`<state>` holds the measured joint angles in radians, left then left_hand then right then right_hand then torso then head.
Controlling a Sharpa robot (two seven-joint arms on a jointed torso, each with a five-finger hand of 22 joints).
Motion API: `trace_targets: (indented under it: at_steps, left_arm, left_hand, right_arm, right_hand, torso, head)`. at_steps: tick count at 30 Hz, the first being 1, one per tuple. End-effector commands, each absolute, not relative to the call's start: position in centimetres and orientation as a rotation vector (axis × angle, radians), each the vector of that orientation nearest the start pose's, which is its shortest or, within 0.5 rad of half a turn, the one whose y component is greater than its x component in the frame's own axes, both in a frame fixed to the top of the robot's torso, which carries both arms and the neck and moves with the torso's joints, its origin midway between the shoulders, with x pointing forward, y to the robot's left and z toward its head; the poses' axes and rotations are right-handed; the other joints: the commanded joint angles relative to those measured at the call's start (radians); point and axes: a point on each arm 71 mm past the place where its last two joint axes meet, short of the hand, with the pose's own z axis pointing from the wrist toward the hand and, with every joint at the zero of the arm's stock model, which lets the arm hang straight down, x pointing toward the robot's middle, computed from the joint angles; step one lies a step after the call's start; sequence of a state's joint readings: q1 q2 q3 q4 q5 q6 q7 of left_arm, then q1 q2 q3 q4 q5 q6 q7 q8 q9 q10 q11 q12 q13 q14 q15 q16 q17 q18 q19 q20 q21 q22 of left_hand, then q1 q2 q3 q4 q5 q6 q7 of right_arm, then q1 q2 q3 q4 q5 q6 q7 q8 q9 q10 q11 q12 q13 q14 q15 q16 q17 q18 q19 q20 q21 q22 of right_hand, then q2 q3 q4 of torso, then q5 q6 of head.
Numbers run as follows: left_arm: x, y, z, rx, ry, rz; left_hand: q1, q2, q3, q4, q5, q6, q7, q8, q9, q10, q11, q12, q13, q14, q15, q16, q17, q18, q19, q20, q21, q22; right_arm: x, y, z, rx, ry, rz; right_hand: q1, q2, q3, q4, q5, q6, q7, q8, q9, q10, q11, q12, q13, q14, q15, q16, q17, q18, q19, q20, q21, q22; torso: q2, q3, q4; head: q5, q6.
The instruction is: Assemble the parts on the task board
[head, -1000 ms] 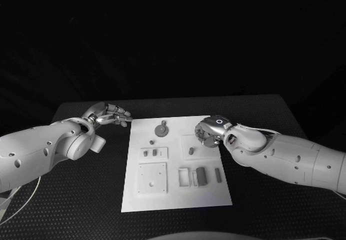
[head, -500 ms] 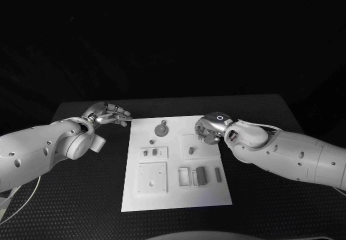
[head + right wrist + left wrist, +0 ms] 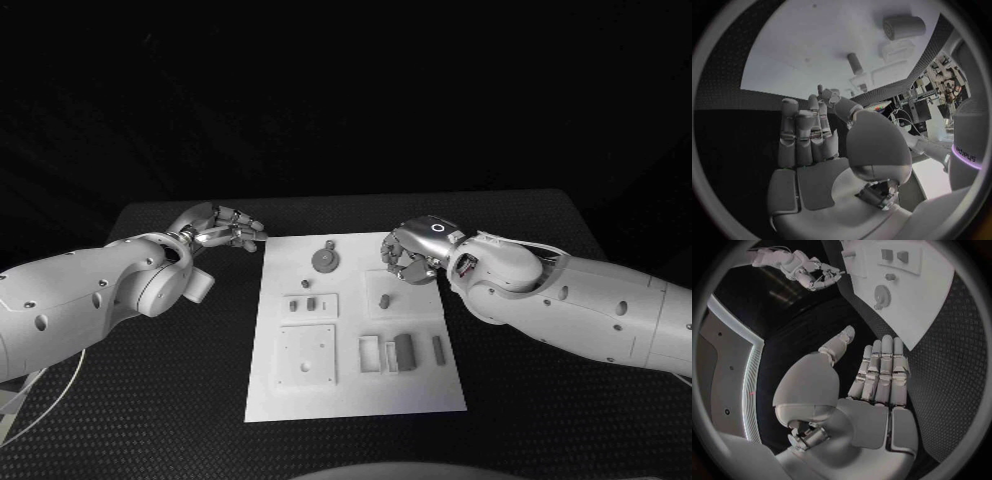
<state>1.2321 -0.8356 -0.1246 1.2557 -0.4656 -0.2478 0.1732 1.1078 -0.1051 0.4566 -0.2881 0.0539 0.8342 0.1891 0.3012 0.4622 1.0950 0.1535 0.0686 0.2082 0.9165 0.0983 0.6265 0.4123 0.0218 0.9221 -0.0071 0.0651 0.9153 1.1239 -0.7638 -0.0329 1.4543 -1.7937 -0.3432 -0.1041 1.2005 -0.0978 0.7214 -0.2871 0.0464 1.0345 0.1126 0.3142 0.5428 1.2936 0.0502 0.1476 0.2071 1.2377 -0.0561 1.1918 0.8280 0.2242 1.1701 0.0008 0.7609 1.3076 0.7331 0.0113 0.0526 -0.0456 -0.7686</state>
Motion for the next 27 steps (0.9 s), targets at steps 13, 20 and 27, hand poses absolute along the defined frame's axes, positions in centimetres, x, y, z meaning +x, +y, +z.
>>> trace_targets:
  at_steps: [13,20,27]
  left_arm:
    - [52.5,28.4,-21.3,-0.768,1.685,-1.043]
    - [52.5,28.3,-21.2,-0.768,1.681,-1.043]
    - [52.5,28.3,-21.2,-0.767,1.676,-1.043]
  left_hand:
    - [-0.004,0.004,-0.005,0.000,0.000,-0.005,0.001,0.004,-0.002,-0.004,0.000,-0.001,-0.001,0.006,-0.001,-0.006,0.003,-0.001,0.001,0.007,0.002,-0.003]
    - [-0.004,0.004,-0.006,0.000,0.000,-0.005,0.001,0.005,-0.002,-0.003,-0.001,0.000,-0.002,0.005,0.000,-0.008,0.004,-0.002,0.000,0.007,0.002,-0.004]
    - [-0.004,0.003,-0.006,0.000,0.000,-0.004,0.001,0.006,-0.002,-0.002,-0.001,0.000,-0.002,0.004,0.000,-0.010,0.005,-0.002,-0.001,0.007,0.002,-0.006]
  right_arm:
    - [44.9,-10.1,-20.7,-0.530,1.548,0.744]
    - [43.9,-8.3,-21.9,-0.557,1.562,0.787]
    - [43.0,-6.7,-23.9,-0.584,1.595,0.818]
  right_hand:
    - [-0.004,0.011,0.008,0.001,0.003,0.006,-0.001,0.005,0.000,0.009,0.001,0.002,0.007,0.002,-0.004,0.005,0.002,0.038,0.002,-0.007,0.004,0.006]
    - [-0.005,0.012,0.009,0.001,0.003,0.005,-0.001,0.004,0.001,0.009,0.001,0.001,0.007,0.002,-0.004,0.005,0.003,0.038,0.002,-0.007,0.003,0.006]
    - [-0.005,0.013,0.009,0.000,0.003,0.004,0.000,0.004,0.001,0.009,0.001,0.000,0.007,0.001,-0.004,0.004,0.003,0.038,0.002,-0.007,0.003,0.007]
  torso:
    - [-0.001,-0.0012,0.0006]
    - [0.000,-0.0024,0.0024]
    - [0.001,-0.0027,0.0035]
  head:
    - [0.066,-0.004]
    - [0.113,-0.014]
    - [0.153,-0.029]
